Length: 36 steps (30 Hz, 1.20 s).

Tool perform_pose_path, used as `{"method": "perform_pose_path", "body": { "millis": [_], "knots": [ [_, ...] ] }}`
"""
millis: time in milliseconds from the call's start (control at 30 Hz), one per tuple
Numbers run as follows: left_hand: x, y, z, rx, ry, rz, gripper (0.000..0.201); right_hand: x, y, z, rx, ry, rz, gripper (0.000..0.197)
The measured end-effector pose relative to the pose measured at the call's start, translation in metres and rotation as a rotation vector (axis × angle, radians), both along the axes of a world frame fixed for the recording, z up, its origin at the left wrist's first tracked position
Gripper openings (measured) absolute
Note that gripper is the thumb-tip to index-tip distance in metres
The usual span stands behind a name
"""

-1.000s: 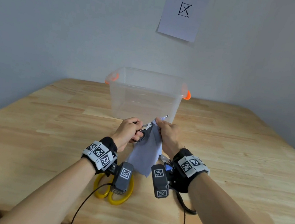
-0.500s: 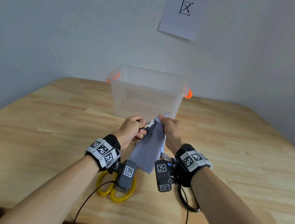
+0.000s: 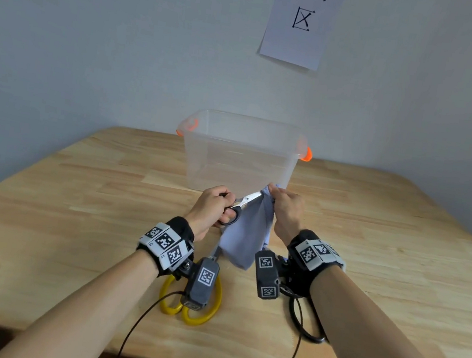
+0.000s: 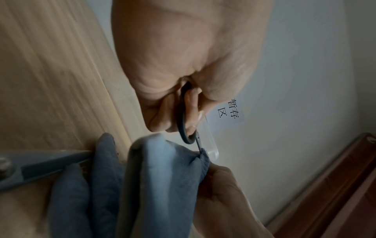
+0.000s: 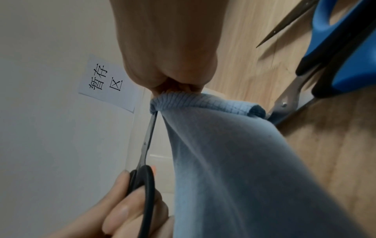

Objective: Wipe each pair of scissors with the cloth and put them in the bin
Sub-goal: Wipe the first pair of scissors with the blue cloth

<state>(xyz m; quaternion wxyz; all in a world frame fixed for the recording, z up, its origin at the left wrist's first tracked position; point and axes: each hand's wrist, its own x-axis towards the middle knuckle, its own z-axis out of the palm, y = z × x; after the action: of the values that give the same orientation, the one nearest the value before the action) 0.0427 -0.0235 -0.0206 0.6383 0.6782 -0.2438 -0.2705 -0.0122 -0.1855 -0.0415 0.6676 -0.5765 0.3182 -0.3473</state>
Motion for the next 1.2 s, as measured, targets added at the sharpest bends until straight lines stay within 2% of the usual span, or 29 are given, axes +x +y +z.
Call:
{"method": "perform_pose_path", "body": {
  "millis": [200,367,467,567,700,900,1100,1200],
  "knots": [
    [0.006,0.011,-0.001,-0.013,-0.001,0.055,0.028,-0.01,-0.019,0.003,0.03,0.012,-0.094,0.03],
    [0.01,0.004,0.005,-0.08,-0.022,0.1,0.029,-0.011,-0.001,0.0,-0.236,0.215,0.188,0.042],
    [0.005,-0.004,0.008,-0.077,-0.039,0.097,0.026,-0.013,0.012,0.01,-0.35,0.314,0.325,0.043],
    [0.003,-0.005,0.007,-0.072,-0.042,0.098,0.025,-0.017,0.013,0.014,-0.526,0.422,0.404,0.047],
    [-0.001,-0.007,0.006,-0.077,-0.033,0.103,0.027,-0.019,0.013,0.015,-0.589,0.447,0.461,0.044],
    [-0.003,-0.01,0.004,-0.067,-0.003,0.128,0.029,-0.024,0.014,0.01,-0.479,0.374,0.555,0.039],
    [-0.005,-0.013,0.0,-0.055,0.005,0.131,0.021,-0.03,0.013,0.012,-0.049,0.123,0.765,0.034],
    [-0.006,-0.014,-0.003,-0.044,0.013,0.123,0.019,-0.034,0.012,0.013,0.044,0.042,0.831,0.024]
  ]
}}
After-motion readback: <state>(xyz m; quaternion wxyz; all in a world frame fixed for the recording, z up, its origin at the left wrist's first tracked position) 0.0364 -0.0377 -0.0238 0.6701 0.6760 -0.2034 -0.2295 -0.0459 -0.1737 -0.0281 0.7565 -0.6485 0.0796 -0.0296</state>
